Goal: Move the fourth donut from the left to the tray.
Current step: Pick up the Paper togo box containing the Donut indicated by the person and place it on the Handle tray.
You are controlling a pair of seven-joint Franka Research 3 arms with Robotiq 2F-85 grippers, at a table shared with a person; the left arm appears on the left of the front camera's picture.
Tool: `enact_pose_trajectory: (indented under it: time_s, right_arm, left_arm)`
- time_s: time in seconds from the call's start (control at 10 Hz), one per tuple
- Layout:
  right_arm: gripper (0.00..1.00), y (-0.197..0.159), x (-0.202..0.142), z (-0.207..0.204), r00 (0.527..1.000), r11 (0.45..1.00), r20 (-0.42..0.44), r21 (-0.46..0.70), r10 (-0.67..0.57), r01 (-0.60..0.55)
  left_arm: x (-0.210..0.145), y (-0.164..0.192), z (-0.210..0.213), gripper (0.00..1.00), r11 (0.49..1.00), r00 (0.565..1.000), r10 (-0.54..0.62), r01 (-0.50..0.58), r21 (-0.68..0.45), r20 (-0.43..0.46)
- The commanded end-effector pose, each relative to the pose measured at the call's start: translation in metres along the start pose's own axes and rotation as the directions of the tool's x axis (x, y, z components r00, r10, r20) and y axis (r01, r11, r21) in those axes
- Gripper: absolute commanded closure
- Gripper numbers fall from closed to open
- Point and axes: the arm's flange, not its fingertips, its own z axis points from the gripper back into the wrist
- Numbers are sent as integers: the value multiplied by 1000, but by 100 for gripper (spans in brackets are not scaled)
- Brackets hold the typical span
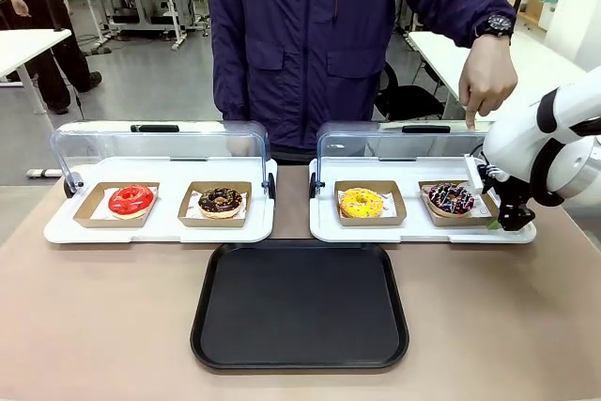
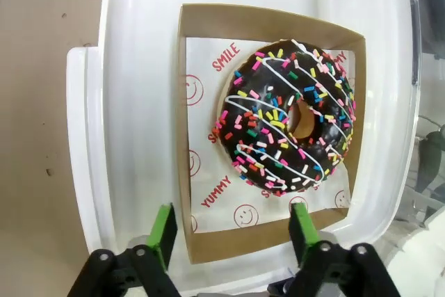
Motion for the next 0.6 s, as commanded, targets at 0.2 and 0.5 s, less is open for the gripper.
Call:
enact_pose_trajectory:
  time_s: [0.2,0.5]
  right_arm:
    - [100,-4,-6,0,1000,999,20,48,23,-24]
    - [100,-3,-7,1,1000,997,5,77,24,-24]
  left_arm:
    - [1,-3,-1,0,1000,1000,4,-4,6,-11]
    - [1,-3,-1,0,1000,1000,4,-4,6,-11]
